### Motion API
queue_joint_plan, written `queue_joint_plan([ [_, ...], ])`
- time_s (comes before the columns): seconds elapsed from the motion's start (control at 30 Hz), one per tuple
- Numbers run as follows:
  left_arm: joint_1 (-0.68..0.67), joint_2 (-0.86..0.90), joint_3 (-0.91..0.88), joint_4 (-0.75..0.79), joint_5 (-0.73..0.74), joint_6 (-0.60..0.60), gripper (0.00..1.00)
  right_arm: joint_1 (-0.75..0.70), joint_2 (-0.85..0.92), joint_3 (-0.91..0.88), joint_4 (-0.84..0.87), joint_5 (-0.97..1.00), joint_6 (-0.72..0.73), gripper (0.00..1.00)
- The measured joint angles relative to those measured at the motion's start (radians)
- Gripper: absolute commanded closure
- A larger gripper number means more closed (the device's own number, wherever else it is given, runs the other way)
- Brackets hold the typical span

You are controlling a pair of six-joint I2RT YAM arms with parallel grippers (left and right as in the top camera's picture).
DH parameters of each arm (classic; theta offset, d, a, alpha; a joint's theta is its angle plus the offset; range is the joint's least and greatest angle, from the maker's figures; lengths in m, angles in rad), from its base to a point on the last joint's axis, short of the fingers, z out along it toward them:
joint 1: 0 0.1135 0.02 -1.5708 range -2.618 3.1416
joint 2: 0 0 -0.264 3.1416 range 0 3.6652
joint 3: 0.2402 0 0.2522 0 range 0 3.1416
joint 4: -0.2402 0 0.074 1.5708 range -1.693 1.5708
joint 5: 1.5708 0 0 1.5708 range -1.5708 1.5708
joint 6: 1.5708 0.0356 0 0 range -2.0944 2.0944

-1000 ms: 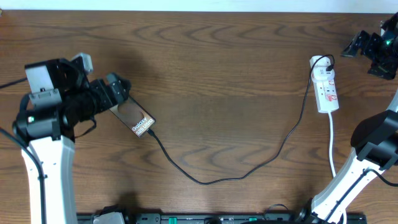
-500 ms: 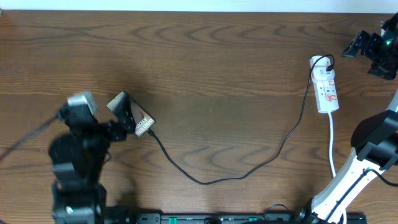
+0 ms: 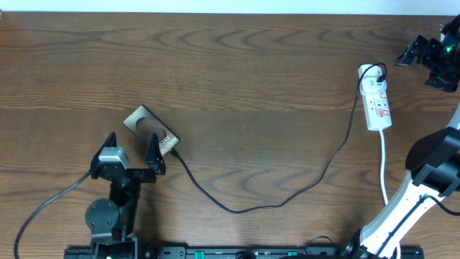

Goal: Plug charger to phone and switch on socket

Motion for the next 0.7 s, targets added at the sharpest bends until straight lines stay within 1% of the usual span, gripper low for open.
queue_joint_plan([
  [0.13,0.0,-0.085,-0.055,-0.007,0.0,0.047,0.04,0.0,0.0,0.0,0.0,0.0,0.0,0.01],
  [0.27,0.0,-0.158,-0.086,-0.105,0.0,0.083,0.04,0.0,0.0,0.0,0.0,0.0,0.0,0.01],
  [0.43,0.0,-0.171,-0.084,-0.192,-0.01,0.116,0.05,0.0,0.0,0.0,-0.001,-0.001,0.0,0.01],
  [0.7,0.0,-0.172,-0.08,-0.206,-0.031,0.127,0.05,0.0,0.0,0.0,0.0,0.0,0.0,0.01],
])
